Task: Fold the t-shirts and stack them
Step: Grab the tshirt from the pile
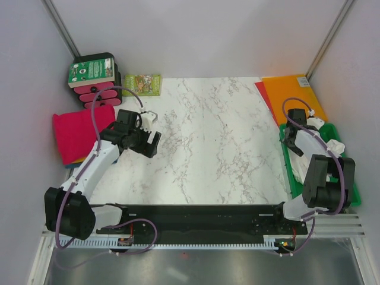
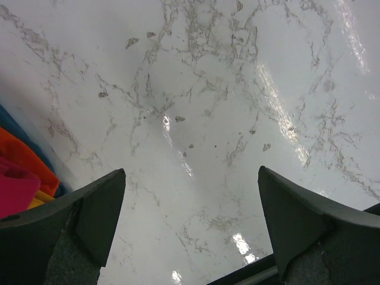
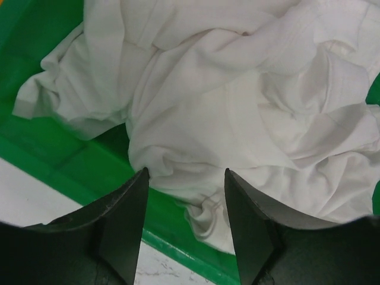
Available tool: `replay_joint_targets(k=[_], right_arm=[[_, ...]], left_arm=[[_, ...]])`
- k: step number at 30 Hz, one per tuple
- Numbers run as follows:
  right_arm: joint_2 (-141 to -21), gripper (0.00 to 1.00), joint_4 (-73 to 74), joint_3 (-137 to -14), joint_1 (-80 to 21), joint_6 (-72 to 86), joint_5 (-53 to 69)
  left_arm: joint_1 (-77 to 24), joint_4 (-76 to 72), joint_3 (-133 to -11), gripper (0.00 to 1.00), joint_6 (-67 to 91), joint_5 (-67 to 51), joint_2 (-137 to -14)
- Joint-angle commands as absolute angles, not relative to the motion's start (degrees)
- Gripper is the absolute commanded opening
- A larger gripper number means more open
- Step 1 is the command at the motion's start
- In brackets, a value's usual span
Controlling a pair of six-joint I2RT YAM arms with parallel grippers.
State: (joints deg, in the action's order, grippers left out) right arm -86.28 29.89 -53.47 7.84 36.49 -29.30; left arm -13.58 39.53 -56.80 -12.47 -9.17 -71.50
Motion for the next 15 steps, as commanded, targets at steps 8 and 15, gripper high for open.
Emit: replay_joint_targets(k=[8, 15], right_arm=[[-88.43, 0.0, 24.8, -52.66, 8.61, 38.23, -29.8], [-73.41, 0.0, 17.85, -51.85, 0.72, 31.3, -31.9]], left_arm=[[-13.53, 35.86, -52.56, 0.99, -15.21, -8.88, -72.33], [-13.54, 35.6, -53.08, 0.98, -13.98, -9.49, -70.93]])
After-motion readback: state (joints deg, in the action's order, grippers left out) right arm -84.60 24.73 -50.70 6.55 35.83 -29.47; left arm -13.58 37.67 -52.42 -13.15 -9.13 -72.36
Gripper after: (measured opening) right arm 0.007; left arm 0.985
